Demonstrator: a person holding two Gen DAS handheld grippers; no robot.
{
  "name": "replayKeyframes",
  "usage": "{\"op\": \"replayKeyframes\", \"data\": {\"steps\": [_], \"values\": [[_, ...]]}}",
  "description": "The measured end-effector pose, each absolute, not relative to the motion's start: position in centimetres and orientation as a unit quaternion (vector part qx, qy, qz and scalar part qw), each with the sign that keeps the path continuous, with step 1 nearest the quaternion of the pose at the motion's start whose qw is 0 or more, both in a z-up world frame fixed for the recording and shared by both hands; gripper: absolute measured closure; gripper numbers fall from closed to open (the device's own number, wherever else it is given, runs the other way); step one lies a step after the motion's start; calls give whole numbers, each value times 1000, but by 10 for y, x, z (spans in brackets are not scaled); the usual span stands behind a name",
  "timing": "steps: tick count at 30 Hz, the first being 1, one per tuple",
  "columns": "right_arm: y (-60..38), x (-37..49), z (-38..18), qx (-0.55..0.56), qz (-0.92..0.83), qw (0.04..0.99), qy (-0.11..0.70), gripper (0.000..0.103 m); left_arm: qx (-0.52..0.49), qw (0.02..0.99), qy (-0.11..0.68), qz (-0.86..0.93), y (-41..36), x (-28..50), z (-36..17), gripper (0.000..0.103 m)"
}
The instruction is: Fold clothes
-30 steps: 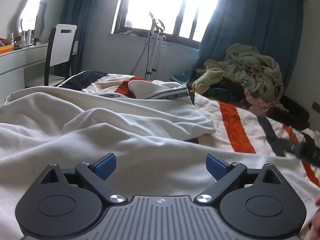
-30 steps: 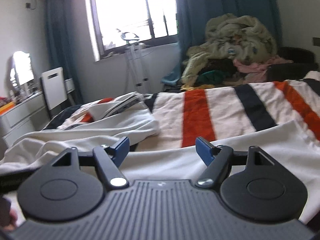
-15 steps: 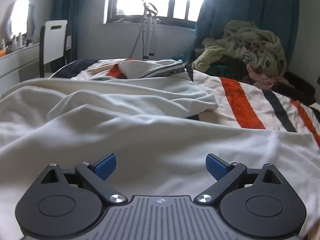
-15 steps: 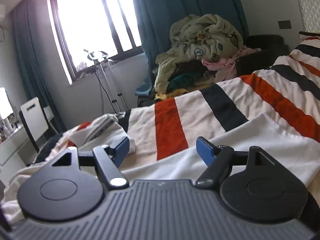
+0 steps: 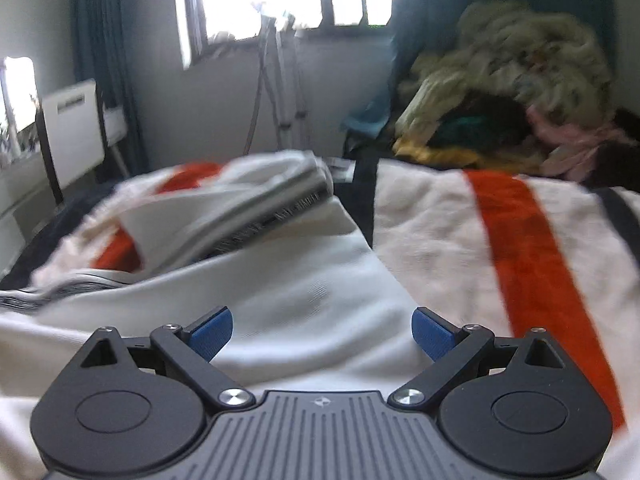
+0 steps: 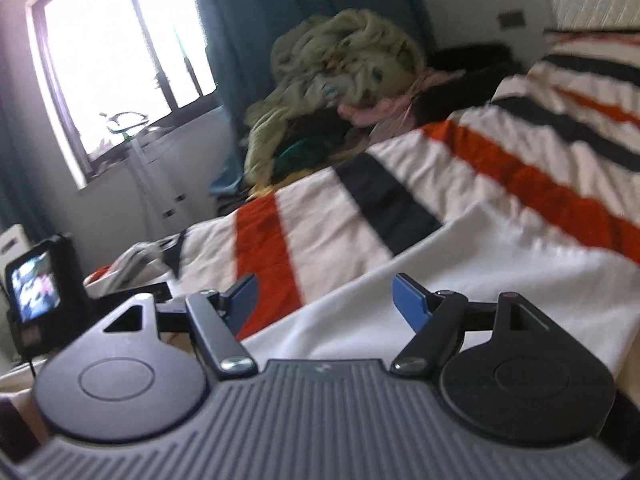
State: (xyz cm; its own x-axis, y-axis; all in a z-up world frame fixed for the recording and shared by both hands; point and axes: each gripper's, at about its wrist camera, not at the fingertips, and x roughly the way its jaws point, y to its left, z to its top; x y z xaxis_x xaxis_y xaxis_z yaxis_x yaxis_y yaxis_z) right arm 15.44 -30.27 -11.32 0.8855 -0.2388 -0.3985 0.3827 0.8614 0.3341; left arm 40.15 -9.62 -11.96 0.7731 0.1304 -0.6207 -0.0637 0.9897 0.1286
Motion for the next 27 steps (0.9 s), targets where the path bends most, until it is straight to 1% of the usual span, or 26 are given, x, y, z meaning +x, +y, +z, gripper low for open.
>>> {"op": "replayKeyframes", "data": {"steps": [3, 6, 7, 8, 9, 10, 11, 12, 13, 14, 18, 23, 25, 27], "values": [[-301, 171, -125, 186, -174, 952, 172, 27, 63, 933, 349, 64, -109, 432, -139, 4], [-300, 186, -137, 174, -175, 952, 180, 27, 68, 934, 343, 71, -109, 435, -144, 4], [-299, 190, -141, 171, -175, 952, 184, 27, 63, 935, 340, 70, -107, 435, -144, 10], [-300, 193, -144, 173, -175, 951, 189, 27, 59, 937, 337, 70, -105, 434, -145, 19], [-300, 196, -147, 177, -176, 949, 194, 27, 48, 939, 335, 68, -98, 433, -142, 24], [-301, 198, -149, 181, -177, 947, 199, 27, 36, 940, 332, 67, -91, 431, -139, 34], [-301, 199, -150, 182, -179, 946, 200, 27, 24, 942, 330, 65, -83, 430, -136, 48], [-301, 198, -149, 180, -180, 947, 198, 27, 15, 941, 332, 62, -77, 427, -132, 56], [-300, 197, -149, 178, -181, 947, 197, 27, 0, 941, 335, 54, -69, 424, -126, 74], [-300, 196, -148, 176, -182, 948, 194, 27, -16, 939, 339, 47, -60, 421, -120, 82], [-302, 188, -142, 174, -188, 949, 183, 27, -75, 938, 335, 34, -21, 394, -84, 84], [-306, 179, -132, 183, -192, 948, 173, 27, -142, 944, 289, 73, 56, 329, -36, 86], [-307, 177, -130, 182, -194, 948, 174, 27, -155, 941, 279, 109, 92, 307, -28, 87], [-306, 175, -130, 180, -194, 948, 175, 27, -136, 937, 277, 160, 123, 292, -32, 90]]}}
